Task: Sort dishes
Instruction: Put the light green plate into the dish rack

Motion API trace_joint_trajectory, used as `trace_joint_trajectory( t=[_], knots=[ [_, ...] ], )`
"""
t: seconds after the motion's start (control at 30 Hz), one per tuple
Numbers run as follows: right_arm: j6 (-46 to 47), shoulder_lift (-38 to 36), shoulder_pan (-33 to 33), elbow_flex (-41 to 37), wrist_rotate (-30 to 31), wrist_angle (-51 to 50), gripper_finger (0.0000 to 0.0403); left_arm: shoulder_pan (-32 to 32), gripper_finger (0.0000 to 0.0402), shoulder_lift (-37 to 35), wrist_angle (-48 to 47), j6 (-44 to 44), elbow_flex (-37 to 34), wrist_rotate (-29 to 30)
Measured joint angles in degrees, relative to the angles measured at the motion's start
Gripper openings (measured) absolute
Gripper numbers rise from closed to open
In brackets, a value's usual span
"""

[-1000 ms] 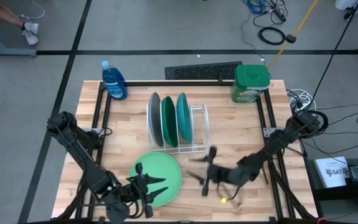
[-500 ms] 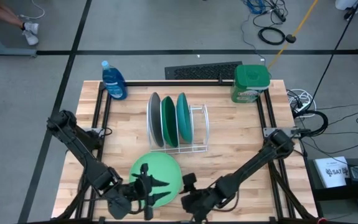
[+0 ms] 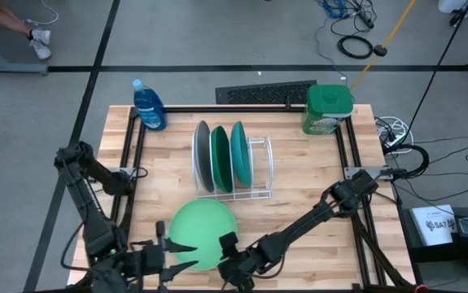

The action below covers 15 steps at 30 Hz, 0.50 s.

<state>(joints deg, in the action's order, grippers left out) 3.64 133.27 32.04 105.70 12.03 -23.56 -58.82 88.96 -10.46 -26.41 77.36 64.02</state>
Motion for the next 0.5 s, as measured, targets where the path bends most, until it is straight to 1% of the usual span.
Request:
trace_joint_trajectory(
  t=[0.13, 0.23, 0.33, 0.47, 0.5],
  knots=[
    [0.0, 2.0, -1.4, 0.4, 0.2, -0.5, 0.0192, -1.9, 0.0134, 0.0, 0.3, 0.0, 0.0, 4.9],
    [-0.2, 2.9, -2.5, 0.5, 0.4, -1.0, 0.0169, -2.5, 0.0134, 0.0, 0.7, -0.1, 0.0, 6.3],
    [-1.4, 2.9, -3.0, 0.5, 0.4, -1.9, 0.0123, -2.5, 0.0134, 0.0, 0.9, -0.1, 0.0, 6.8],
    [-5.3, 2.9, -2.7, 0.6, 0.6, -1.4, 0.0035, -2.5, 0.0134, 0.0, 1.1, -0.1, 0.0, 7.0],
    [-6.5, 2.8, -2.4, 0.9, 0.7, -1.5, 0.0021, -2.5, 0.0134, 0.0, 1.1, -0.1, 0.0, 7.0]
  ],
)
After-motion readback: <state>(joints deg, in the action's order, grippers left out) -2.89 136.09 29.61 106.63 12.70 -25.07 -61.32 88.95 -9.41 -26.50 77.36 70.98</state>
